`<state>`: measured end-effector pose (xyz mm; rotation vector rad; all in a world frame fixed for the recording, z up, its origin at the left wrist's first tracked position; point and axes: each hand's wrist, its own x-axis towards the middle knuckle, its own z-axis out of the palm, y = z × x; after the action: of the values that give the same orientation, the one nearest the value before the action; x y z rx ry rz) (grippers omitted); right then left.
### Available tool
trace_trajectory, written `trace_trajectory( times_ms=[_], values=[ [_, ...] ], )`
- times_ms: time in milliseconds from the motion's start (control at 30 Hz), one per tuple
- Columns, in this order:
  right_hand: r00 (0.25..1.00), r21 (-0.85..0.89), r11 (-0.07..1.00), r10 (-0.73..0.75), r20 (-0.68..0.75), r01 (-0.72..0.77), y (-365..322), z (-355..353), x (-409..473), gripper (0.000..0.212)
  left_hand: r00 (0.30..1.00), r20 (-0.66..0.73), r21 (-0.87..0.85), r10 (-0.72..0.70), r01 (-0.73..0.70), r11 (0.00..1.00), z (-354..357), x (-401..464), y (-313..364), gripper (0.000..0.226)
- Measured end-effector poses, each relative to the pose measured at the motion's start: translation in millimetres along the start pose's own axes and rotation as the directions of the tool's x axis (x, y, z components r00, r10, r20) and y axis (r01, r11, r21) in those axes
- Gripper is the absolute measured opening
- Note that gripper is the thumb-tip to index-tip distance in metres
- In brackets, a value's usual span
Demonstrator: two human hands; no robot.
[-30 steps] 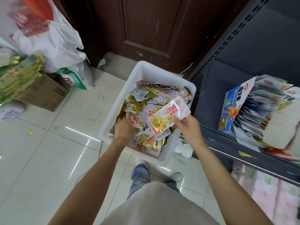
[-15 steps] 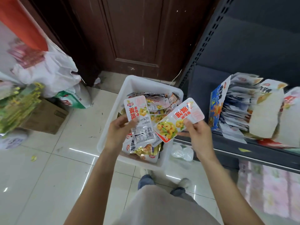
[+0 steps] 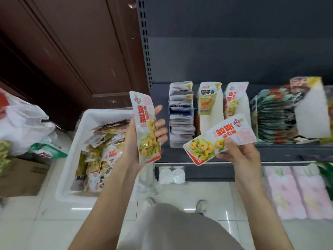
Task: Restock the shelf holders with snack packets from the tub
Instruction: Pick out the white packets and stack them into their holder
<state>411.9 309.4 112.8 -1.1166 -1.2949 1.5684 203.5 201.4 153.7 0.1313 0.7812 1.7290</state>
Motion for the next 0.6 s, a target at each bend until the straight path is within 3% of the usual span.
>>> trace_trajectory(
  times_ms=[67,100,167,233,333,433,533,600],
  values=[
    [1.0,-0.02,1.0,0.005,0.007,-0.005,-7,-29,9,0.017,0.999,0.043,-0.021,-0.028,0.029,0.999,22,15,-25,0.068],
    [1.0,-0.028,1.0,0.005,0.011,-0.004,-11,-44,15,0.017,0.999,0.03,-0.003,-0.018,0.018,1.0,34,22,-38,0.069],
    [1.0,-0.054,0.998,-0.012,0.009,0.012,-18,-74,25,0.016,0.997,-0.075,0.152,0.032,-0.02,0.988,53,32,-62,0.045],
    [0.998,-0.117,0.992,-0.054,-0.014,0.052,-25,-103,35,0.018,0.97,-0.217,0.43,0.109,-0.005,0.903,69,42,-83,0.02],
    [0.993,-0.221,0.971,-0.102,-0.056,0.088,-31,-147,51,0.016,0.947,-0.268,0.697,0.176,0.064,0.714,91,54,-109,0.025],
    [0.99,-0.232,0.969,-0.11,-0.083,0.089,-33,-180,64,0.015,0.946,-0.14,0.825,0.292,-0.051,0.562,112,68,-117,0.019],
    [0.99,-0.204,0.974,-0.114,-0.088,0.095,-37,-195,70,0.015,0.931,0.048,0.917,0.361,-0.184,0.355,128,91,-116,0.028],
    [0.99,-0.181,0.979,-0.109,-0.088,0.092,-40,-199,72,0.015,0.907,0.154,0.93,0.391,-0.267,0.254,138,109,-117,0.015]
  ],
)
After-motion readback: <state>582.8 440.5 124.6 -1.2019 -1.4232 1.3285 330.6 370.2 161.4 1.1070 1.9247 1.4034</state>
